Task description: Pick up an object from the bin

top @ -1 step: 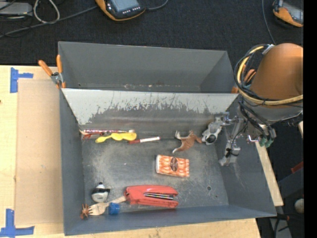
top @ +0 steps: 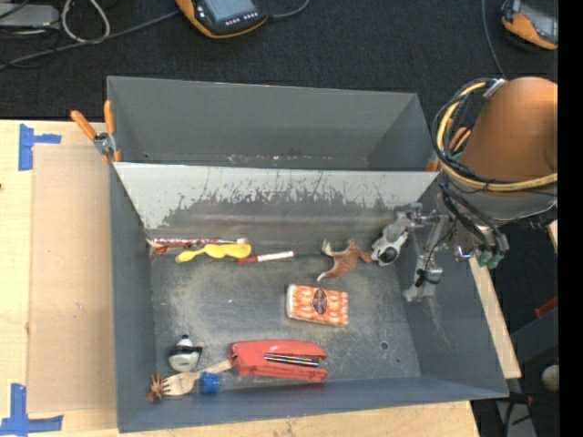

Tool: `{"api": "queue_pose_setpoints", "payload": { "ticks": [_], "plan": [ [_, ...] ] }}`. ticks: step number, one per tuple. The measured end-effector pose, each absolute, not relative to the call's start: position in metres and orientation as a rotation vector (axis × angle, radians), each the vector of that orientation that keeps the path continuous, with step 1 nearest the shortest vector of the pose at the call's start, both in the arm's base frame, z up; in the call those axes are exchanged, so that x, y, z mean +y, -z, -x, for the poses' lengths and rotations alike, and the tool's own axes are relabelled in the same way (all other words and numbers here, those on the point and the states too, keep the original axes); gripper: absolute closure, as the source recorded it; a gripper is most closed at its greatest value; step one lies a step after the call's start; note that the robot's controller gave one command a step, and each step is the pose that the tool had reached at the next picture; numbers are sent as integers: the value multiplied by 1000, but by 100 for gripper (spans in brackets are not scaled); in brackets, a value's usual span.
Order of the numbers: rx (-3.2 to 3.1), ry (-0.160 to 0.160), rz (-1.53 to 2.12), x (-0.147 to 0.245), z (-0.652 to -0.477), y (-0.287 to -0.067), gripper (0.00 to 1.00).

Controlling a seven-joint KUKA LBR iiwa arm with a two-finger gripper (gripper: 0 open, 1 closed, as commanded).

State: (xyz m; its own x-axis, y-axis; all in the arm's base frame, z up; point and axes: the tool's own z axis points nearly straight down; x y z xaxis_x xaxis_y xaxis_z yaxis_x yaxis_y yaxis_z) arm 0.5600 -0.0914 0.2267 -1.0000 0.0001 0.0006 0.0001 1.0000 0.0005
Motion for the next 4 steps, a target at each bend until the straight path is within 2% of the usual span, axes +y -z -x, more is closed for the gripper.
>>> {"api": "queue_pose_setpoints", "payload": {
  "ticks": [1,2,3,4],
  "plan": [
    [-3144,0,-86,-47,-570,-163,0],
    [-3118,-3,-420,-27,-566,-143,0],
    [-3076,3,-651,13,-597,-80,0],
    [-3141,0,-273,10,-591,-69,0]
  ]
}}
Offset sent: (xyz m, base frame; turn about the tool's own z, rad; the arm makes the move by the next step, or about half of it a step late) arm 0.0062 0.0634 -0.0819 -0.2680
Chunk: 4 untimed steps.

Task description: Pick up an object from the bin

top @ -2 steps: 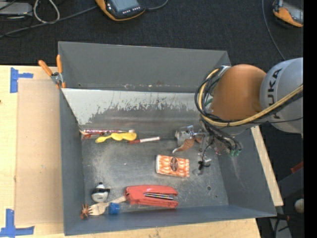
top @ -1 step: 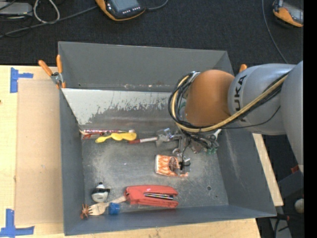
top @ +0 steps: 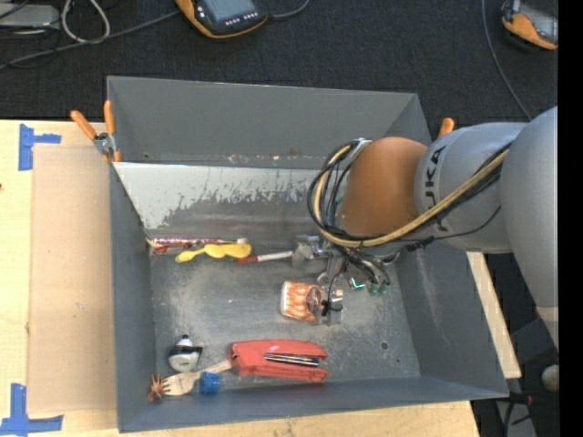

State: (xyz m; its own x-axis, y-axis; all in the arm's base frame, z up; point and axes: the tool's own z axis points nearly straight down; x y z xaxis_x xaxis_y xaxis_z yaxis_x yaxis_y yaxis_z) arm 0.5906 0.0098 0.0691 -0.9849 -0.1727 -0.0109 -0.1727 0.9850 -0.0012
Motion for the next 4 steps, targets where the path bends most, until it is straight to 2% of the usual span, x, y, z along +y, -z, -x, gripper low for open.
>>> {"api": "queue_pose_setpoints", "payload": {
  "ticks": [1,2,3,4],
  "plan": [
    [3119,3,216,7,-586,-72,100],
    [3119,3,217,7,-586,-72,100],
    [3126,2,222,9,-579,-140,100],
    [3052,4,691,31,-580,-130,100]
  ]
}}
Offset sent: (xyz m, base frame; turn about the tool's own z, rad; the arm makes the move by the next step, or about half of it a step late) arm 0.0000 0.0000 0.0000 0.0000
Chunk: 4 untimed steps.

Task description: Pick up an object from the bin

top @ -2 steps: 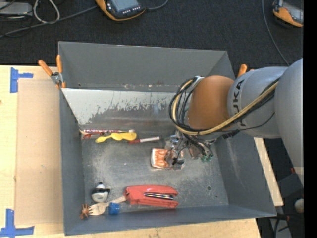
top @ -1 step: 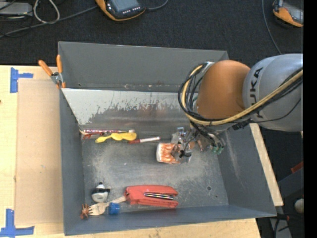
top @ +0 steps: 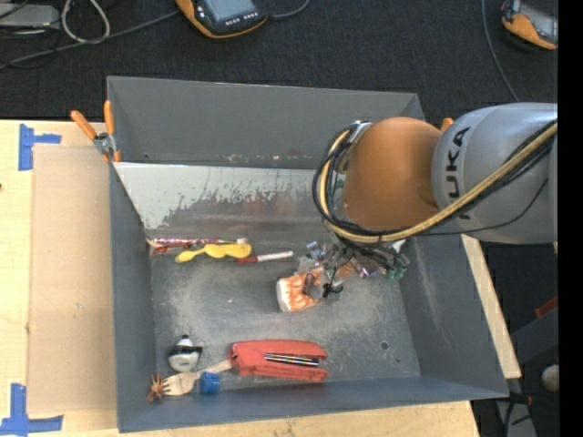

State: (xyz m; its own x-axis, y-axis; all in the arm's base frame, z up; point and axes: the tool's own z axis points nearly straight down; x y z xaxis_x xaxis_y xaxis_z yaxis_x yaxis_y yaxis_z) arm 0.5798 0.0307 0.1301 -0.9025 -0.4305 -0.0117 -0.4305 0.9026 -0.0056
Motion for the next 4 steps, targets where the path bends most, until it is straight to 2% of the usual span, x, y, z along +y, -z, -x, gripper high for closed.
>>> {"api": "queue_pose_setpoints", "payload": {
  "ticks": [1,2,3,4],
  "plan": [
    [3009,4,843,-28,-603,-69,100],
    [3014,0,841,-1,-591,-144,100],
    [3087,1,497,-12,-563,-161,100],
    [3076,1,550,-44,-579,-122,100]
  ]
}}
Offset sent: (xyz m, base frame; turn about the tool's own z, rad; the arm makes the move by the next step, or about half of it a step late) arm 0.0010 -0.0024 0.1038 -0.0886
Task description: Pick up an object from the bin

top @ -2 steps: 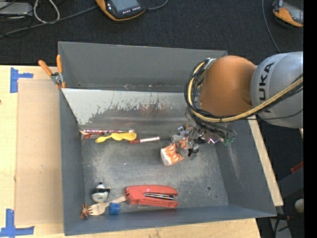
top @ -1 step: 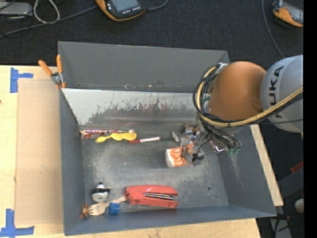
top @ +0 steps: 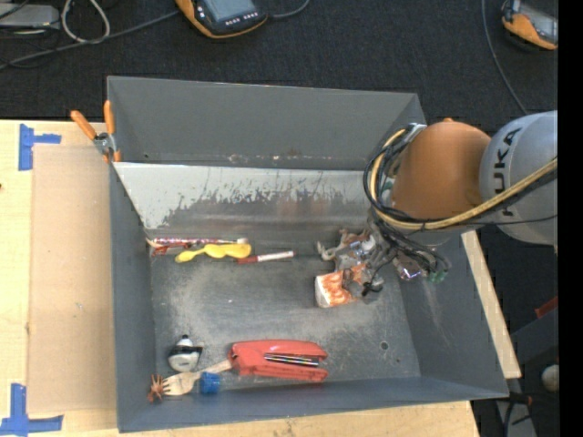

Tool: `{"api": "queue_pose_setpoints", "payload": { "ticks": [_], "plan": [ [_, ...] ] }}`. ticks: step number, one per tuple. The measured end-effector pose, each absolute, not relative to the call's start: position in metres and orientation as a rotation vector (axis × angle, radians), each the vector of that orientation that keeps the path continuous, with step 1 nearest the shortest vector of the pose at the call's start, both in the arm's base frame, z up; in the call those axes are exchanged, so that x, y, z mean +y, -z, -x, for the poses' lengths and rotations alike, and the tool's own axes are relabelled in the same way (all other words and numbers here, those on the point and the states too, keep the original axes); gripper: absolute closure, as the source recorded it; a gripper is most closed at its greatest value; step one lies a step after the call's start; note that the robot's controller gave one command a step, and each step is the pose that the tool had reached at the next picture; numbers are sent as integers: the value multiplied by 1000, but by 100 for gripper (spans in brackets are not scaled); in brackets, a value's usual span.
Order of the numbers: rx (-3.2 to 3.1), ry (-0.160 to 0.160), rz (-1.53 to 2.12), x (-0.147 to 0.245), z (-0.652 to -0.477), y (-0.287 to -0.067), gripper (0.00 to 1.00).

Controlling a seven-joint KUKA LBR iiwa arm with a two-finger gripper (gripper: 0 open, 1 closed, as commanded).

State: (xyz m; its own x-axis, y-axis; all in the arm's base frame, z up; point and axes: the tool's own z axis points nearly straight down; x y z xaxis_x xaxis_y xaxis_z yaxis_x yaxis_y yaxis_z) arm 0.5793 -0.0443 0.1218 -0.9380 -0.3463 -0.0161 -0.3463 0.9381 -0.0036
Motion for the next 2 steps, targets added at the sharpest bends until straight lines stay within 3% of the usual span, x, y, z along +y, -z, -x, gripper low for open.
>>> {"api": "queue_pose_setpoints", "payload": {
  "ticks": [1,2],
  "plan": [
    [3001,-3,900,-41,-576,-175,100],
    [3008,-4,880,-44,-576,-259,100]
  ]
}}
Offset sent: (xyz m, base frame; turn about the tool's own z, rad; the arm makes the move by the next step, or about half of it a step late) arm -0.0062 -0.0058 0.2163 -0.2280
